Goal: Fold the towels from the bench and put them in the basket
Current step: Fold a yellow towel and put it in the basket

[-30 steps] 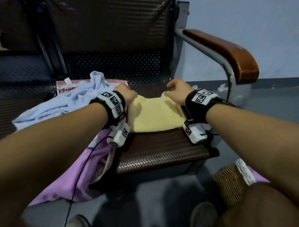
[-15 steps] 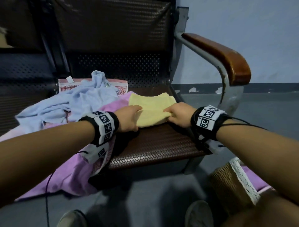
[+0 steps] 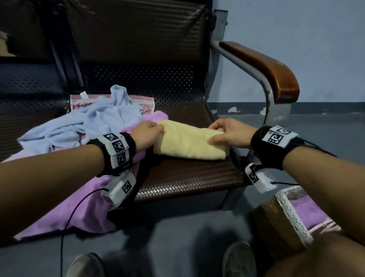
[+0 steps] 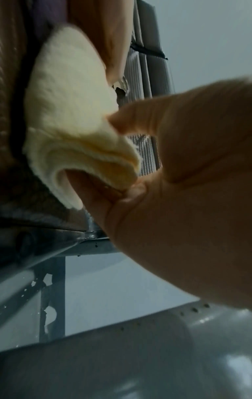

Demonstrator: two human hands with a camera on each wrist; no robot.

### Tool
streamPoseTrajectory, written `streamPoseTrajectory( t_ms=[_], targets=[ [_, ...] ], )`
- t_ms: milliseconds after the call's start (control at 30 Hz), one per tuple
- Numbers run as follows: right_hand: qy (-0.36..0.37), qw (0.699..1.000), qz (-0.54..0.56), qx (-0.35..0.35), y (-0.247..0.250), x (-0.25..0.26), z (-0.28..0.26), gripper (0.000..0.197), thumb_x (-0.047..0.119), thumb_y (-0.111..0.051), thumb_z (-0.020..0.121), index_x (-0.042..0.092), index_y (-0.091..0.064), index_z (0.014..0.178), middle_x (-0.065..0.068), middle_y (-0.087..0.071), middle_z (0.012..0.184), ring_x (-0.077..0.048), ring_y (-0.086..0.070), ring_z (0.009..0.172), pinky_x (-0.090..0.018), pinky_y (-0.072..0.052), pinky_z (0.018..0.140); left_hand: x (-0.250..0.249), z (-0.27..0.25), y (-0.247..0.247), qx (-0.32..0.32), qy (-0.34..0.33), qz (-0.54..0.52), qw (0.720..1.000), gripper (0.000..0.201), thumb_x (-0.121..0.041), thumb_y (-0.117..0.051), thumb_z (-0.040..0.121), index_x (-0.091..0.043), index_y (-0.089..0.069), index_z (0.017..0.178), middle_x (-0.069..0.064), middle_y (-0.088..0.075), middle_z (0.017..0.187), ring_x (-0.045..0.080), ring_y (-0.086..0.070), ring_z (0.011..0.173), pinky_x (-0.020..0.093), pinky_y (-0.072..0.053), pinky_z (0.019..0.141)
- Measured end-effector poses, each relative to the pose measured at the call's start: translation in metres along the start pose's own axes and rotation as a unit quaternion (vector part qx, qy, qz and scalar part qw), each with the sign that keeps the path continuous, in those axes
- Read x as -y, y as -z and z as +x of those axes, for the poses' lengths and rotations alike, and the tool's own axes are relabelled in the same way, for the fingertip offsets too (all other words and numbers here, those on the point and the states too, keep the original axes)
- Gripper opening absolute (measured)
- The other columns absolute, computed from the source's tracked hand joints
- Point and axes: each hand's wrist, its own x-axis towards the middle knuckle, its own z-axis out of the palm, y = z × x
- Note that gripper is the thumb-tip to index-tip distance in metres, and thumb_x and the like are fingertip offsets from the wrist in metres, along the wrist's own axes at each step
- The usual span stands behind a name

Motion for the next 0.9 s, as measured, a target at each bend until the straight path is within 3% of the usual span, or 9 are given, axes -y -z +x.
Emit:
streamPoseTrajectory(
  t_ms=[133, 267, 333, 400, 500, 600, 667, 800, 900],
  targets=[
    [0.007, 0.996, 0.025, -0.086, -0.006, 0.001, 0.012, 0.034, 0.033, -0.072, 0.09, 0.018, -0.063, 0.12, 0.0, -0.069, 0.11, -0.006, -0.064, 0.088, -0.013, -0.048, 0.066, 0.005, 0.009, -0.004, -0.028, 0.018, 0.041, 0.999, 0.035, -0.027, -0.045, 0.102, -0.001, -0.068, 0.108, 0.019, -0.067, 0.113, 0.034, -0.061, 0.108, 0.038, -0.045, 0.092],
    [0.019, 0.99, -0.058, -0.124, -0.014, 0.01, 0.021, 0.06, 0.035, -0.067, 0.093, 0.017, -0.043, 0.145, -0.009, -0.052, 0.142, -0.023, -0.052, 0.127, -0.03, -0.043, 0.103, 0.009, 0.018, -0.008, -0.071, 0.024, 0.102, 0.992, 0.028, -0.029, -0.049, 0.101, -0.005, -0.062, 0.106, 0.019, -0.066, 0.112, 0.035, -0.061, 0.108, 0.032, -0.039, 0.083],
    [0.032, 0.985, -0.139, -0.093, -0.019, 0.015, 0.021, 0.073, 0.04, -0.067, 0.091, 0.018, -0.033, 0.152, -0.015, -0.041, 0.149, -0.029, -0.044, 0.136, -0.036, -0.037, 0.112, 0.009, 0.02, -0.008, -0.122, 0.018, 0.083, 0.989, 0.019, -0.024, -0.054, 0.098, -0.009, -0.058, 0.11, 0.014, -0.066, 0.11, 0.031, -0.061, 0.106, 0.031, -0.04, 0.084],
    [0.072, 0.973, -0.204, -0.079, -0.025, 0.021, 0.019, 0.071, 0.041, -0.067, 0.09, 0.022, -0.037, 0.151, -0.013, -0.037, 0.151, -0.031, -0.036, 0.139, -0.041, -0.032, 0.117, 0.009, 0.016, -0.005, -0.149, -0.034, 0.055, 0.987, 0.023, -0.02, -0.061, 0.091, -0.014, -0.057, 0.113, 0.007, -0.065, 0.107, 0.025, -0.061, 0.101, 0.031, -0.043, 0.085],
    [0.124, 0.962, -0.241, -0.03, -0.037, 0.029, 0.02, 0.058, 0.042, -0.064, 0.092, 0.021, -0.05, 0.144, -0.009, -0.049, 0.145, -0.028, -0.042, 0.135, -0.042, -0.033, 0.114, 0.011, 0.007, -0.002, -0.05, -0.132, 0.079, 0.987, 0.03, -0.026, -0.066, 0.076, -0.026, -0.063, 0.106, -0.003, -0.066, 0.104, 0.019, -0.061, 0.098, 0.033, -0.047, 0.086],
    [0.109, 0.958, -0.265, 0.028, -0.047, 0.028, 0.022, 0.068, 0.047, -0.064, 0.091, 0.02, -0.042, 0.15, -0.01, -0.049, 0.147, -0.028, -0.045, 0.135, -0.042, -0.034, 0.114, 0.017, 0.001, -0.008, 0.077, -0.153, 0.205, 0.964, 0.064, -0.032, -0.076, 0.068, -0.026, -0.058, 0.129, -0.001, -0.063, 0.12, 0.018, -0.057, 0.111, 0.028, -0.041, 0.09],
    [0.107, 0.954, -0.279, 0.033, -0.048, 0.027, 0.024, 0.078, 0.05, -0.067, 0.088, 0.02, -0.035, 0.153, -0.011, -0.048, 0.148, -0.029, -0.045, 0.135, -0.042, -0.035, 0.113, 0.02, 0.003, -0.013, 0.101, -0.152, 0.264, 0.947, 0.077, -0.024, -0.081, 0.069, -0.019, -0.049, 0.139, 0.003, -0.06, 0.13, 0.022, -0.056, 0.118, 0.033, -0.042, 0.101],
    [0.098, 0.955, -0.278, 0.03, -0.044, 0.032, 0.027, 0.087, 0.059, -0.072, 0.079, 0.026, -0.034, 0.15, -0.009, -0.057, 0.136, -0.027, -0.055, 0.123, -0.039, -0.043, 0.104, 0.007, 0.008, -0.013, 0.024, -0.16, 0.312, 0.936, 0.029, -0.026, -0.067, 0.079, -0.026, -0.053, 0.105, 0.002, -0.065, 0.1, 0.027, -0.063, 0.099, 0.03, -0.041, 0.075],
    [0.084, 0.967, -0.24, 0.015, -0.038, 0.04, 0.02, 0.089, 0.068, -0.076, 0.068, 0.031, -0.037, 0.139, 0.0, -0.064, 0.121, -0.023, -0.062, 0.107, -0.038, -0.05, 0.091, -0.024, 0.001, -0.008, -0.016, -0.187, 0.178, 0.966, 0.036, -0.042, -0.063, 0.067, -0.029, -0.06, 0.1, -0.006, -0.066, 0.088, 0.019, -0.065, 0.088, 0.033, -0.049, 0.072]
  ],
)
